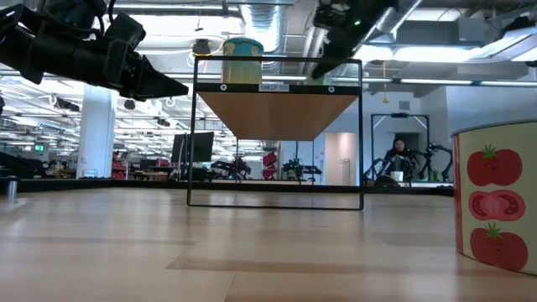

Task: Pick and place cans onto a shelf
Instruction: Put the canned spaghetti sauce on the shelf aligned with other cans

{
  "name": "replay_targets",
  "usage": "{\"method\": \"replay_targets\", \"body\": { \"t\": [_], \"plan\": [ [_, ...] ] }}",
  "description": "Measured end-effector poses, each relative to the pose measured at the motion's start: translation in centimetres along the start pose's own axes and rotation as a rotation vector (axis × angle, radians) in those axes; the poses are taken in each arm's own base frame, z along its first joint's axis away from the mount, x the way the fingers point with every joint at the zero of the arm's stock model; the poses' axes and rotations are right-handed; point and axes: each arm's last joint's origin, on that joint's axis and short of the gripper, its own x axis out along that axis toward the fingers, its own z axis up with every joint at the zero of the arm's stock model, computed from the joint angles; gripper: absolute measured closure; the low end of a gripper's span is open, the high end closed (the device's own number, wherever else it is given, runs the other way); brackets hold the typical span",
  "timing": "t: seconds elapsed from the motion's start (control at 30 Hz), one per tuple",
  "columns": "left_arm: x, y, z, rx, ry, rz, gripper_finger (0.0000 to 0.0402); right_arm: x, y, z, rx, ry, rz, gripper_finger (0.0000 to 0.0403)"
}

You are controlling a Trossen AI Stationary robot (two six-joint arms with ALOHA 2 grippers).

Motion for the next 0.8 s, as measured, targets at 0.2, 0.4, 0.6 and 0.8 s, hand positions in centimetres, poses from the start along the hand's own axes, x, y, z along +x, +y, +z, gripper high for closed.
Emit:
{"method": "replay_targets", "body": {
  "t": [0.2,0.4,0.6,0.8],
  "plan": [
    [0.0,0.0,-0.1,0.005,0.008,-0.001,0.0389,3.0,-0.9,1.7,-0.093,0.025,0.055,0.0384],
    [0.0,0.0,-0.1,0.006,0.008,-0.001,0.0389,5.4,-1.7,1.7,-0.106,0.082,0.104,0.0384],
    [0.0,0.0,-0.1,0.006,0.009,-0.002,0.0389,5.9,-2.1,1.5,-0.109,0.087,0.116,0.0377],
    [0.0,0.0,-0.1,0.007,0.009,-0.001,0.0389,5.9,-2.1,1.5,-0.112,0.084,0.114,0.0355]
  ]
}}
